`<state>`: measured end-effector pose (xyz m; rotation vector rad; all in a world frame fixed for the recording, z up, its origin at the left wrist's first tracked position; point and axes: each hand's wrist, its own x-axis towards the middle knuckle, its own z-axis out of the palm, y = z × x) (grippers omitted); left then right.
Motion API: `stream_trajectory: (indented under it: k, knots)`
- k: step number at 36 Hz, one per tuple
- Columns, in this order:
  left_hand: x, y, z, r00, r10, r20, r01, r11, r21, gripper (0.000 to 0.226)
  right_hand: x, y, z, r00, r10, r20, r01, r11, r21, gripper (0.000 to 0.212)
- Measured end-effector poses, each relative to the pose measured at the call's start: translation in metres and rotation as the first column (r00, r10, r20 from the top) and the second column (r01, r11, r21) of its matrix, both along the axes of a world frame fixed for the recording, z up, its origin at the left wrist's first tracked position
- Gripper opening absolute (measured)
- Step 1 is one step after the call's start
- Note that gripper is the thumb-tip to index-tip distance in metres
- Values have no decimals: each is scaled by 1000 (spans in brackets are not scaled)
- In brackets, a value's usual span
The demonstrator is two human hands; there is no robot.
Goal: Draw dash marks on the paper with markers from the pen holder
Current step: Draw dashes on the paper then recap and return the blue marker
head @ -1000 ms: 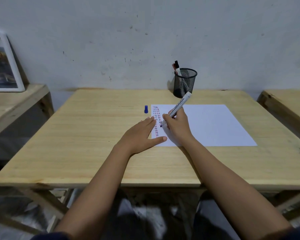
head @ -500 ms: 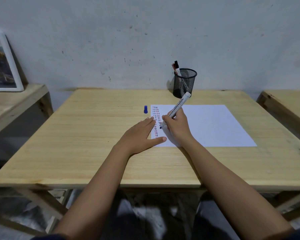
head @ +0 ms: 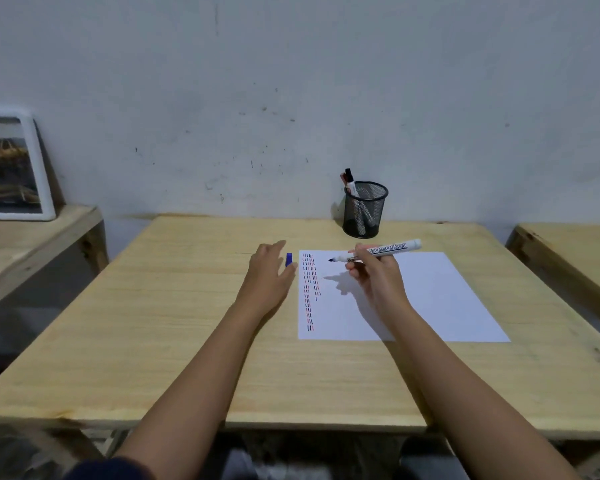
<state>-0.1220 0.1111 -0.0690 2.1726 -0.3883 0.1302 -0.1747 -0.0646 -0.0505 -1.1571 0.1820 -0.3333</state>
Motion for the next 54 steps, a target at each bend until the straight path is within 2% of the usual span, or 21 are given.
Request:
stream_trajectory:
  k: [4, 9, 12, 15, 17, 20, 25, 29, 39, 45, 54]
  knots:
    - [14, -9, -3, 998, 56, 12, -56, 997, 54, 42, 0, -10, 1, 1000, -2, -11, 2, 999, 38, 13]
    - [25, -14, 0, 995, 93, 32, -96, 989, 111, 22, -1, -18, 1, 999, -2, -32, 3, 1000, 11, 12]
    - [23, -13, 3, 993, 117, 10, -117, 993, 10, 16, 0, -20, 2, 1000, 13, -26, -13, 1000, -17, 10]
    - [19, -13, 7, 985, 165, -52, -171, 966, -191, 12, 0, -21, 3, 1000, 24, -9, -24, 1000, -20, 7]
    - [17, -15, 9, 977, 170, -126, -204, 911, -358, 10, 0, -21, 3, 999, 30, 13, -30, 999, -13, 8]
    - [9, -20, 11, 960, 44, -276, -209, 769, -604, 11, 1, -19, 5, 999, 35, 38, -36, 999, 24, 5]
    - [-6, -30, 19, 920, -194, -341, -189, 542, -819, 7, 1, -15, 6, 997, 30, 71, -36, 996, 85, 5]
    - [-13, -39, 23, 907, -273, -322, -185, 429, -884, 8, -1, -11, 7, 995, 15, 97, -27, 992, 121, 6]
    - [-17, -41, 25, 892, -331, -307, -157, 410, -898, 8, -6, -9, 11, 993, 5, 122, -25, 986, 166, 8]
    - [-24, -45, 29, 885, -374, -279, -95, 440, -893, 10, -6, -5, 11, 991, 57, 121, -79, 979, 188, 5]
    - [-27, -46, 28, 918, -332, -215, -53, 435, -899, 13, -6, -2, 13, 988, 80, 130, -110, 965, 239, 5]
